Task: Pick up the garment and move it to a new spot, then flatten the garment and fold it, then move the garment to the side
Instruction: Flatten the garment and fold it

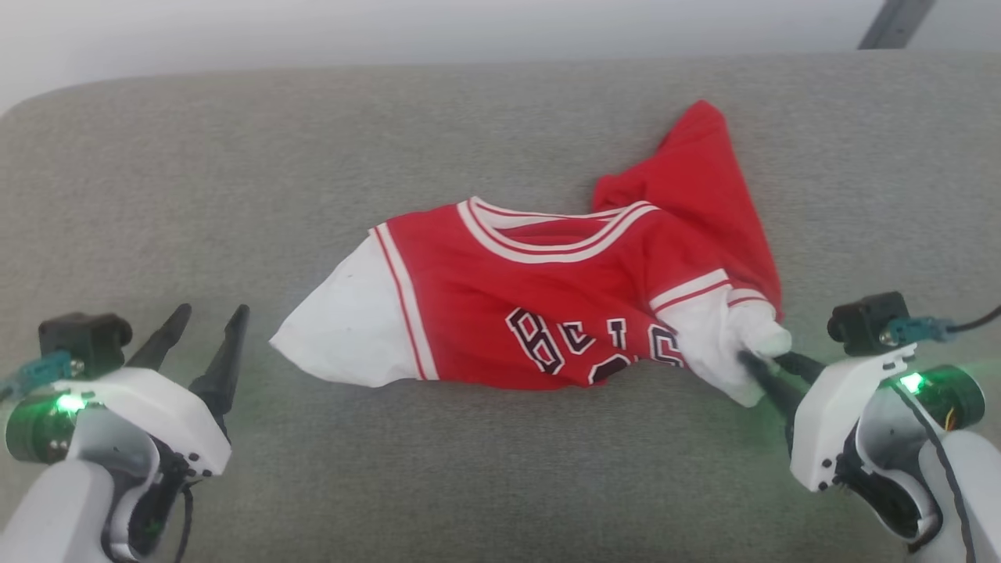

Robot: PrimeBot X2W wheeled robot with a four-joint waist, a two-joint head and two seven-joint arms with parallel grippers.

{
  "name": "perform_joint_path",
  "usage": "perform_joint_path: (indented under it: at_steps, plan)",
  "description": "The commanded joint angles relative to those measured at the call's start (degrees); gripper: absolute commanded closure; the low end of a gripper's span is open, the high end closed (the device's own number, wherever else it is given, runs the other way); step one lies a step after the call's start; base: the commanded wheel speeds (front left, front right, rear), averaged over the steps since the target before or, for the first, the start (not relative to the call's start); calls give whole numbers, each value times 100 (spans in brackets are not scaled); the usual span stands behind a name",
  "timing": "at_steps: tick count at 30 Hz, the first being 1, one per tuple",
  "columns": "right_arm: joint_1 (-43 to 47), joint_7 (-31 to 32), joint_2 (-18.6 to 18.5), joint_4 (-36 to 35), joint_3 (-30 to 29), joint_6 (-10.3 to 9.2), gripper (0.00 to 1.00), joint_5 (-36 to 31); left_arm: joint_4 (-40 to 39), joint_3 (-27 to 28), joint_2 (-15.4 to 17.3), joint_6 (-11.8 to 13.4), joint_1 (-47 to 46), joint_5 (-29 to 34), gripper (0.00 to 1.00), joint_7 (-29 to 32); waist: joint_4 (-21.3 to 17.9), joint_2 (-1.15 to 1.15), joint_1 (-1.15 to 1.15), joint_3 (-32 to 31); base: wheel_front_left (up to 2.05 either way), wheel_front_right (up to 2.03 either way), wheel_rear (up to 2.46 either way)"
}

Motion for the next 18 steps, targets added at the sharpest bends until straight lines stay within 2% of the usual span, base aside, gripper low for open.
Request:
perform_joint_path:
  at_steps: [1,9,18]
  plan:
    - [-96,57,-7,41,8,-2,100,22,-22,6,-60,7,99,38,0,-147,86,0,0,34,0,0,0]
    - [-246,275,-135,-30,-165,-2,100,96,-78,67,-187,56,335,243,0,-962,199,0,0,31,0,0,0]
    - [-383,528,-501,-151,-779,-2,100,163,-242,223,-270,116,662,357,0,-1698,192,0,0,-8,0,0,0]
